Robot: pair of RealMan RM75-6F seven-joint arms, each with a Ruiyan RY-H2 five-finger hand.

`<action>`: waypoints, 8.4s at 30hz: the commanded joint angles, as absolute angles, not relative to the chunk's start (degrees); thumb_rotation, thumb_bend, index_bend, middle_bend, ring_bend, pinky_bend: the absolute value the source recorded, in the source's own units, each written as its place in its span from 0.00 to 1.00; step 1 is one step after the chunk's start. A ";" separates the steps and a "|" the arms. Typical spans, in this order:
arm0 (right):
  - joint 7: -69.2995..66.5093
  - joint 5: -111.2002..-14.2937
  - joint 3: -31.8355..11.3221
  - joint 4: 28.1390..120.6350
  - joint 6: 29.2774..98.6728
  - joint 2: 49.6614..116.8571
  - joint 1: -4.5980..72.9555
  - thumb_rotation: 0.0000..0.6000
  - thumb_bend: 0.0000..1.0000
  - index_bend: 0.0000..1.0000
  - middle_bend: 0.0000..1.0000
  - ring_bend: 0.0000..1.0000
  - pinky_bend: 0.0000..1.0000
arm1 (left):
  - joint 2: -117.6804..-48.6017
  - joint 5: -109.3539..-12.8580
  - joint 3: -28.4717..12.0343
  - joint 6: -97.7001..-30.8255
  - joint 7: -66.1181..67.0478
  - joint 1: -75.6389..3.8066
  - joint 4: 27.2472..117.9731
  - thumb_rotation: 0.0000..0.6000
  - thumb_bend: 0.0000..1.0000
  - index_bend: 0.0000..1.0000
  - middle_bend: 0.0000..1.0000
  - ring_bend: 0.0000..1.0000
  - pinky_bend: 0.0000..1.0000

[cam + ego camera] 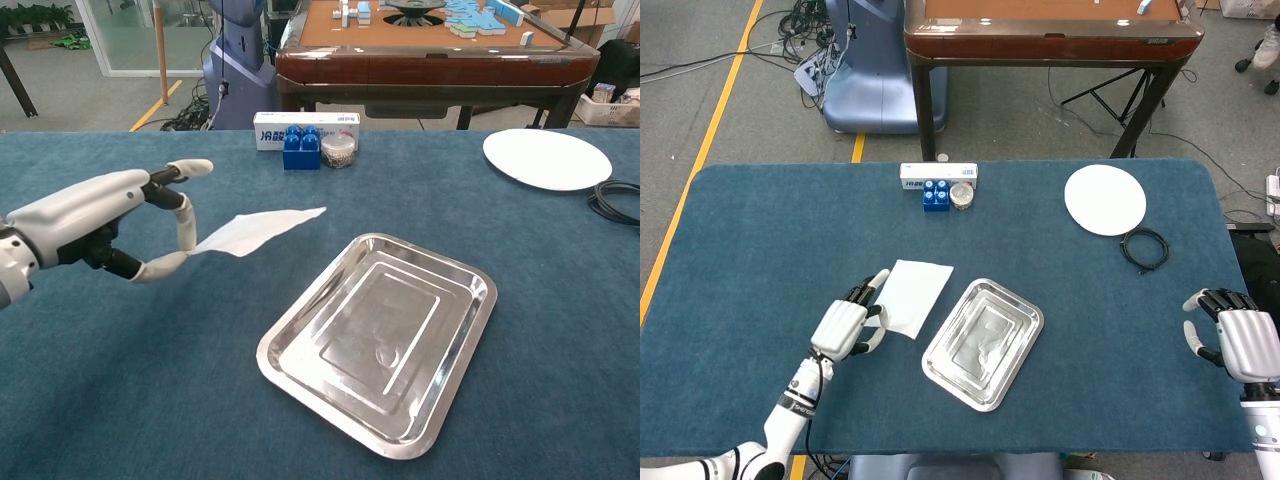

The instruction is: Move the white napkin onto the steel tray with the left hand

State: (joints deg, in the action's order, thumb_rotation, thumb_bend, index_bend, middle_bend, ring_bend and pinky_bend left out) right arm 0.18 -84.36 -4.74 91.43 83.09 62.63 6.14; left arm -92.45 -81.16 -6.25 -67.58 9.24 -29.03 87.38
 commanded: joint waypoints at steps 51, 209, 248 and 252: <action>-1.41 -78.50 -6.81 88.45 78.94 63.03 7.44 1.00 0.43 0.45 0.40 0.29 0.29 | -97.58 -97.02 0.69 -71.36 16.10 -31.01 88.17 1.00 0.49 0.63 0.00 0.00 0.13; -2.19 -77.32 -7.35 88.22 78.24 62.55 7.64 1.00 0.43 0.45 0.40 0.29 0.28 | -96.08 -46.82 2.11 -56.00 50.23 -55.62 102.54 1.00 0.76 0.22 1.00 0.89 0.98; -2.20 -76.91 -7.49 88.35 78.06 62.38 7.65 1.00 0.43 0.45 0.40 0.28 0.29 | -95.75 -47.33 2.42 -57.06 49.28 -56.22 102.90 1.00 0.76 0.22 1.00 0.89 0.98; -2.15 -76.96 -7.46 88.37 78.07 62.38 7.64 1.00 0.43 0.45 0.40 0.28 0.29 | -96.17 -47.00 2.55 -57.14 49.62 -56.31 102.47 1.00 0.76 0.22 1.00 0.89 0.98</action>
State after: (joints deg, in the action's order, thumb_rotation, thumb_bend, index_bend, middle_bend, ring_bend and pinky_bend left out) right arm -2.15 -76.96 -7.46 88.38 78.06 62.38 7.64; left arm -96.14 -47.02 2.54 -57.13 49.59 -56.30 102.50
